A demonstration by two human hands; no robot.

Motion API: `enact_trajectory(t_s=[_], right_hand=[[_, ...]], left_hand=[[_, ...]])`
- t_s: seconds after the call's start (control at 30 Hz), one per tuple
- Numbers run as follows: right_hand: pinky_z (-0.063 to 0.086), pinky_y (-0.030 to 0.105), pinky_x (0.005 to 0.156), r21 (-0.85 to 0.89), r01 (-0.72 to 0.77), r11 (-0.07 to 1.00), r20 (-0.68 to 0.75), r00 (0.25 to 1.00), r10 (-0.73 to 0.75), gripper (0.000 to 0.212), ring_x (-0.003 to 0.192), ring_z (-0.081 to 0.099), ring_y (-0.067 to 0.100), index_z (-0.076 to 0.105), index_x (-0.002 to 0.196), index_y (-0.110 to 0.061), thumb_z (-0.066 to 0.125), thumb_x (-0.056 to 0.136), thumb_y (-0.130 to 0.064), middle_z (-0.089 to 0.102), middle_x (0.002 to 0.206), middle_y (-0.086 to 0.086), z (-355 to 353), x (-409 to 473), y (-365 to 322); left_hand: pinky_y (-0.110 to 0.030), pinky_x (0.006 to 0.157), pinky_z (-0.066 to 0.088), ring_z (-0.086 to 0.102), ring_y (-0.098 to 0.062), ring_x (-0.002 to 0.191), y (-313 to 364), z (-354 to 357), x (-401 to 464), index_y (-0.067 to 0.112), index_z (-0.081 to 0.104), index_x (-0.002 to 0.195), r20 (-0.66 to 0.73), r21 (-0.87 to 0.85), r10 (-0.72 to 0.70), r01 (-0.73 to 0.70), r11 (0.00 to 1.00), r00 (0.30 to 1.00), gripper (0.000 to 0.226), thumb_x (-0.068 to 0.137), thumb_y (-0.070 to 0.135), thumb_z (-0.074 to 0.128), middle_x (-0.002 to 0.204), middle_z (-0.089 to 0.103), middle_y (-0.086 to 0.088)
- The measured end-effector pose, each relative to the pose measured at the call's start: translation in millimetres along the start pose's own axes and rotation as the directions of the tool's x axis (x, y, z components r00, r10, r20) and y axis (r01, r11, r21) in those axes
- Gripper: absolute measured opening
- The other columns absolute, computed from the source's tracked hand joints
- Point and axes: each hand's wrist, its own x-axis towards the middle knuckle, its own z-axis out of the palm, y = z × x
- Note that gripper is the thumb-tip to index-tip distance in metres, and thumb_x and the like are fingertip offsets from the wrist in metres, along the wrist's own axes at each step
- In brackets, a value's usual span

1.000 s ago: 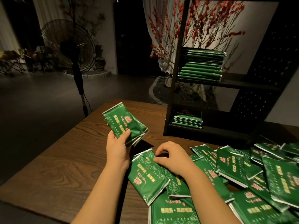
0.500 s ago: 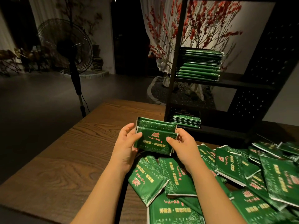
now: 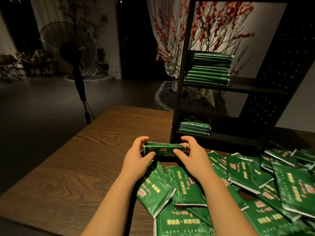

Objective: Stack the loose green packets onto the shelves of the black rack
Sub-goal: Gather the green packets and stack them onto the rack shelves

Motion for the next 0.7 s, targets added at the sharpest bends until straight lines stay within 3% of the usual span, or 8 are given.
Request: enact_trajectory(t_s=[0.07, 0.13, 0.23, 0.27, 0.43, 0.53, 0.6, 0.7], right_hand=[[0.047, 0.031, 0.091, -0.006, 0.002, 1.000, -0.006, 1.000, -0.002, 0.053, 0.118, 0.054, 0.016, 0.042, 0.139, -0.028, 0.063, 0.093, -0.039, 0.056, 0.133, -0.004, 0.0, 0.5, 1.1], [0.045, 0.027, 0.086, -0.041, 0.002, 0.999, 0.014, 1.000, -0.002, 0.050, 0.114, 0.056, 0.015, 0.043, 0.139, -0.028, 0.062, 0.094, -0.038, 0.056, 0.134, -0.004, 0.5, 0.4, 1.4], [0.042, 0.024, 0.071, -0.082, 0.010, 0.997, 0.001, 1.000, -0.010, 0.048, 0.082, 0.058, 0.009, 0.044, 0.138, -0.029, 0.062, 0.094, -0.035, 0.057, 0.127, -0.002, 1.4, 0.9, 1.1], [0.041, 0.023, 0.069, -0.068, 0.005, 0.998, -0.020, 1.000, -0.006, 0.047, 0.079, 0.055, 0.009, 0.045, 0.137, -0.029, 0.063, 0.094, -0.034, 0.057, 0.126, -0.003, 1.2, 1.2, 0.7], [0.049, 0.032, 0.088, -0.089, -0.038, 0.995, 0.024, 0.999, 0.040, 0.048, 0.109, 0.057, 0.017, 0.043, 0.138, -0.026, 0.062, 0.095, -0.031, 0.058, 0.132, -0.002, 1.7, 0.7, 1.6], [0.049, 0.034, 0.088, -0.186, -0.040, 0.982, 0.066, 0.996, 0.053, 0.049, 0.112, 0.058, 0.021, 0.041, 0.141, -0.025, 0.059, 0.097, -0.031, 0.059, 0.131, 0.000, 3.9, -0.4, 1.5], [0.047, 0.030, 0.085, -0.185, -0.029, 0.982, 0.048, 0.998, 0.038, 0.044, 0.111, 0.058, 0.020, 0.045, 0.140, -0.023, 0.058, 0.098, -0.028, 0.060, 0.125, -0.002, 2.1, -0.5, 0.0], [0.042, 0.019, 0.073, -0.037, 0.007, 0.999, -0.020, 1.000, -0.008, 0.021, 0.100, 0.059, 0.011, 0.057, 0.116, -0.027, 0.061, 0.096, -0.024, 0.060, 0.101, -0.016, -2.2, -0.4, -3.0]], left_hand=[[-0.019, 0.062, 0.048, 0.066, -0.003, 0.081, 1.2, 1.1, -0.6, 0.036, 0.050, 0.120, 0.005, 0.076, -0.051, 0.050, 0.996, 0.999, 0.038, 0.091, 0.017, 0.067, 0.101, 0.065, 0.013], [-0.021, 0.062, 0.048, 0.067, -0.006, 0.081, 0.5, 1.9, -0.4, 0.034, 0.055, 0.113, -0.011, 0.096, -0.058, 0.059, 0.994, 0.998, 0.029, 0.092, 0.018, 0.065, 0.096, 0.067, 0.014], [-0.020, 0.070, 0.047, 0.064, 0.002, 0.089, 1.4, 1.4, -1.2, 0.031, 0.064, 0.107, -0.046, 0.058, -0.016, 0.019, 0.998, 0.999, 0.018, 0.093, 0.018, 0.065, 0.095, 0.070, 0.017], [-0.021, 0.073, 0.049, 0.065, 0.003, 0.090, 0.8, 1.1, -1.3, 0.031, 0.066, 0.107, -0.054, 0.047, -0.014, 0.017, 0.999, 0.998, 0.017, 0.093, 0.020, 0.065, 0.096, 0.071, 0.018], [-0.033, 0.080, 0.055, 0.066, -0.008, 0.091, -2.1, 1.7, 0.3, 0.032, 0.066, 0.110, -0.055, 0.226, -0.087, 0.097, 0.969, 0.995, 0.019, 0.092, 0.027, 0.065, 0.097, 0.071, 0.015], [-0.035, 0.079, 0.055, 0.066, -0.014, 0.089, -1.4, 2.1, 0.3, 0.031, 0.064, 0.111, -0.044, 0.335, -0.103, 0.111, 0.936, 0.994, 0.020, 0.091, 0.025, 0.063, 0.097, 0.071, 0.010], [-0.033, 0.075, 0.054, 0.066, -0.011, 0.086, -1.0, 1.3, -0.2, 0.032, 0.065, 0.109, -0.049, 0.281, -0.105, 0.114, 0.953, 0.993, 0.019, 0.092, 0.024, 0.063, 0.094, 0.071, 0.013], [-0.019, 0.068, 0.046, 0.062, 0.002, 0.088, 3.0, -2.0, -2.5, 0.032, 0.066, 0.106, -0.067, 0.152, -0.079, 0.088, 0.984, 0.995, 0.016, 0.093, 0.024, 0.066, 0.095, 0.069, 0.019]])
